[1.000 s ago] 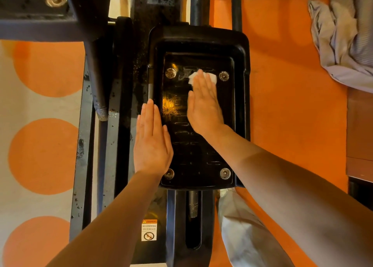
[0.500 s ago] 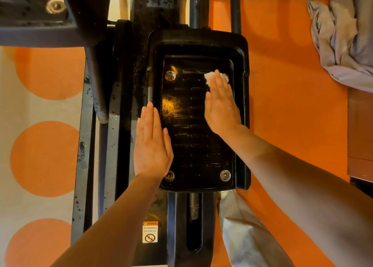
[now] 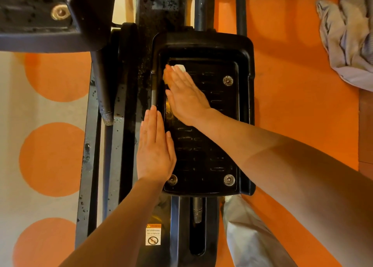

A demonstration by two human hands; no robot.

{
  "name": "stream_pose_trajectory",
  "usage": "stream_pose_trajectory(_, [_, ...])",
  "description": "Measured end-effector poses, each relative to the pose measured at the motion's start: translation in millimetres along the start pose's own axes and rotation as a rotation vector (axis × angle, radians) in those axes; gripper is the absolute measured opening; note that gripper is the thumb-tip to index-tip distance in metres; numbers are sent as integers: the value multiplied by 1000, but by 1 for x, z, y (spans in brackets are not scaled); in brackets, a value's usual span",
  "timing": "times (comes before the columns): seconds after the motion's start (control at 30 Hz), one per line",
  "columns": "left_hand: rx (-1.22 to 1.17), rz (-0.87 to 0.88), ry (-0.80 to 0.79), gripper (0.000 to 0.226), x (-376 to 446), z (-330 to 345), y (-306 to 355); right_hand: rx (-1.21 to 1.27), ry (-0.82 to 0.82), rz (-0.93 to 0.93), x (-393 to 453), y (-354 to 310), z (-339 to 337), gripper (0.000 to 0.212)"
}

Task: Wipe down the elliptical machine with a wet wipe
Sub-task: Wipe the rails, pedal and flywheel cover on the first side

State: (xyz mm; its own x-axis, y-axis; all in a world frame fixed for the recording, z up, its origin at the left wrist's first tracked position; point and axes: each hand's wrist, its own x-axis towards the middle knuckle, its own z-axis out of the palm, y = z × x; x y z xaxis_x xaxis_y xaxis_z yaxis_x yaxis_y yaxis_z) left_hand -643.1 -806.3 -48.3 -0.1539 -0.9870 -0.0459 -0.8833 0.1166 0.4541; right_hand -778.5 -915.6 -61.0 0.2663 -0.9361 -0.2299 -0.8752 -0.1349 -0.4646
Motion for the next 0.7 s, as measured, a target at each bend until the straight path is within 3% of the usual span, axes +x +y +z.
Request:
stream_pose_trajectory(0.2, [15,-28,-42,57,0,0,-1,-59,134,267,-35,55,-21,57])
stream_pose_trajectory(0.4, [22,-34,-52,57,0,0,-1,-105,110,475,-27,60,-25,61])
stream_pose_trajectory(0.7, [17,-34,-49,55,1,0,-1,-179,-65,491,-37,49,-29,73])
